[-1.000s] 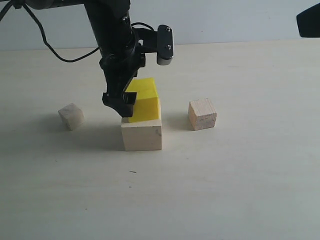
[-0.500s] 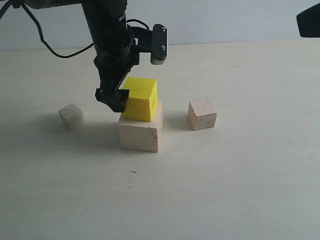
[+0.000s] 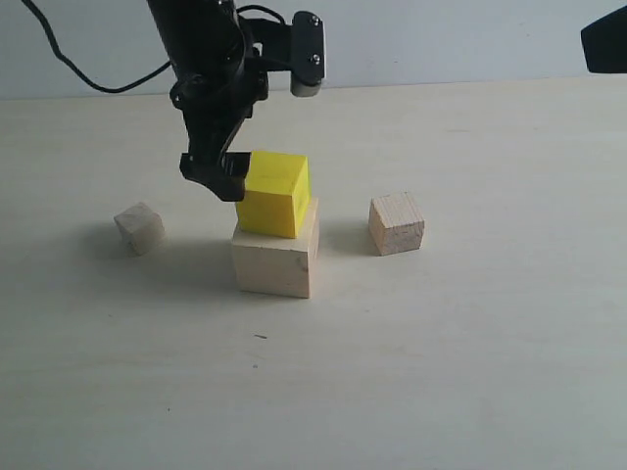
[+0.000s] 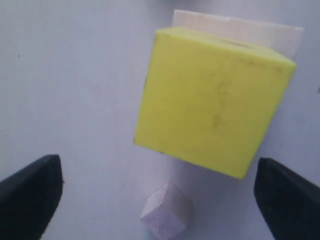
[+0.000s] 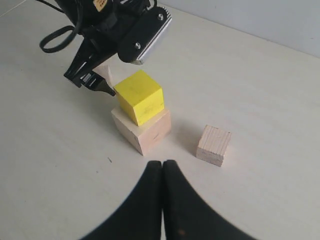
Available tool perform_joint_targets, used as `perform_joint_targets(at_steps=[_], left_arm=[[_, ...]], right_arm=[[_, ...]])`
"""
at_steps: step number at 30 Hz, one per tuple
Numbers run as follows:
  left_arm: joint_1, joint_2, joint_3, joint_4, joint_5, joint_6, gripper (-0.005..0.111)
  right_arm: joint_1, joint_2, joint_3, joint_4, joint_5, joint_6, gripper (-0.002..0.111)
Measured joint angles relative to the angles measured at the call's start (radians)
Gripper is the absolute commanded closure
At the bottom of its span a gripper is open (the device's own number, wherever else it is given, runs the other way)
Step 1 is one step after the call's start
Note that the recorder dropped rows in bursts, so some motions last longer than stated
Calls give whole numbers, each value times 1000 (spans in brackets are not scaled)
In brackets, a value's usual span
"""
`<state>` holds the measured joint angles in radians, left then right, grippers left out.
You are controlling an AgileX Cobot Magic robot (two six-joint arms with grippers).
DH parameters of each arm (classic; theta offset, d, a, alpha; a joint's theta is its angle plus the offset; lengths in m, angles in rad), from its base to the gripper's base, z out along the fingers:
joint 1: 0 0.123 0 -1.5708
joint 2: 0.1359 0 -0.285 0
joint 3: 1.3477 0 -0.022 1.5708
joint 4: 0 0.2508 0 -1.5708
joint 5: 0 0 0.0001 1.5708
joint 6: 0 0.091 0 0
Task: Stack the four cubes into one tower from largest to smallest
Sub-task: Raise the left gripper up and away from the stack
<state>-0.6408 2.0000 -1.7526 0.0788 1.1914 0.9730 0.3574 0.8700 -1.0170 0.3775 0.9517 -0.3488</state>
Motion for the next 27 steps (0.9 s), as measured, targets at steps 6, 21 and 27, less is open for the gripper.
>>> perform_joint_targets(at_steps=[6, 21, 27], left_arm=[[9, -58, 0, -48, 24, -45, 1], [285, -299, 13, -558, 28, -95, 1], [337, -443, 41, -600, 28, -116, 1]], right_arm=[[0, 0, 0, 0, 0, -2, 108], [0, 208, 0, -44, -87, -2, 108], [0, 342, 0, -44, -191, -2, 108]])
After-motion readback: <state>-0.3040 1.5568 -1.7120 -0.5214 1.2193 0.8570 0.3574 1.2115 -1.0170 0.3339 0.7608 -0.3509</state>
